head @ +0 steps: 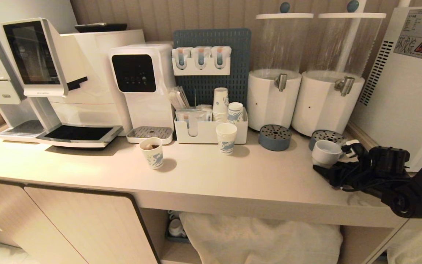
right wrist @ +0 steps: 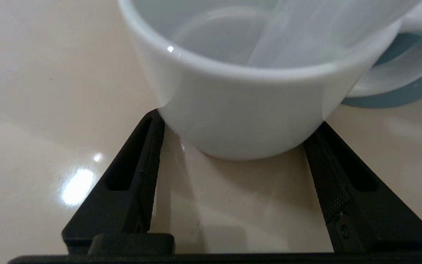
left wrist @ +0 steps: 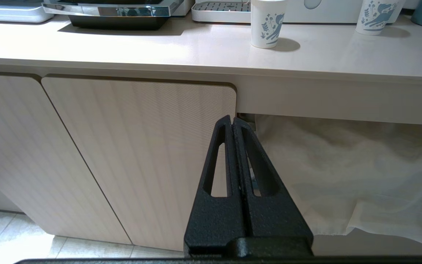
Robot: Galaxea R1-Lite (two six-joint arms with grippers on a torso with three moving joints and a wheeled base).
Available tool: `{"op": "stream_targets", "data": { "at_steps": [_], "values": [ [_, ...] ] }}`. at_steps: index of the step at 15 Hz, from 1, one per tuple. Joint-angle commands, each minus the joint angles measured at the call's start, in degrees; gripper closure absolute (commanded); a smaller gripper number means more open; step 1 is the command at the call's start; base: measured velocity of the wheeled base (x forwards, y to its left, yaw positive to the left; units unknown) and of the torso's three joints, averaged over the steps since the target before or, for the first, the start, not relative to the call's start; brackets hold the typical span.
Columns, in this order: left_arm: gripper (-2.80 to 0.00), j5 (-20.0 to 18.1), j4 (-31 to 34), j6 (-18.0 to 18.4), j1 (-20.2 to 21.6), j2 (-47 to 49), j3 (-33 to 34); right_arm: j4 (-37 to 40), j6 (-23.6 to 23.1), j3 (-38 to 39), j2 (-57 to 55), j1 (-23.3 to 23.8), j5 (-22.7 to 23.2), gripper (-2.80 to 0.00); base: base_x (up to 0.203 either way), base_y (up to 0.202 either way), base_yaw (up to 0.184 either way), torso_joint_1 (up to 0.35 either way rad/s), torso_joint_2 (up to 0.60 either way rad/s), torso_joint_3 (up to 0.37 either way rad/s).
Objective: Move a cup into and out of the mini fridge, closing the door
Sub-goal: Place the ceramic cup on the table
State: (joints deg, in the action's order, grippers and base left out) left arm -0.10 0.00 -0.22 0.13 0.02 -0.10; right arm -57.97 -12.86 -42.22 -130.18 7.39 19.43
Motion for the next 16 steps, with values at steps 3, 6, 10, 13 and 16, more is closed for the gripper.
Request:
{"op": "stream_targets", "data": {
  "at_steps": [3, 6, 10, 13, 16],
  "values": [
    [0.00, 0.01, 0.00, -0.04, 0.04, -0.02, 0.01, -0.21, -0.12, 1.44, 0.56, 0.00, 0.25, -2.80, 0.000, 0.000, 0.000, 0.000, 0.00, 0.000],
    [0.00, 0.01, 0.00, -0.04, 0.04, -0.02, 0.01, -1.15, -0.15, 3.46, 1.73, 0.00, 0.26, -2.80, 0.000, 0.000, 0.000, 0.000, 0.00, 0.000],
    [0.00, 0.01, 0.00, -0.04, 0.04, -0.02, 0.01, -1.22, -0.06, 4.67, 2.98, 0.00, 0.32, -2.80, 0.000, 0.000, 0.000, 0.000, 0.00, 0.000],
    [0.00, 0.01, 0.00, -0.04, 0.04, 0.02, 0.01, -1.27, -0.06, 6.51, 4.49, 0.08, 0.34, -2.80, 0.000, 0.000, 0.000, 0.000, 0.00, 0.000],
    [0.00, 0.01, 0.00, -0.04, 0.04, -0.02, 0.01, -1.35, -0.14, 8.61, 6.48, 0.08, 0.60, -2.80, 0.000, 0.000, 0.000, 0.000, 0.00, 0.000]
  ]
}}
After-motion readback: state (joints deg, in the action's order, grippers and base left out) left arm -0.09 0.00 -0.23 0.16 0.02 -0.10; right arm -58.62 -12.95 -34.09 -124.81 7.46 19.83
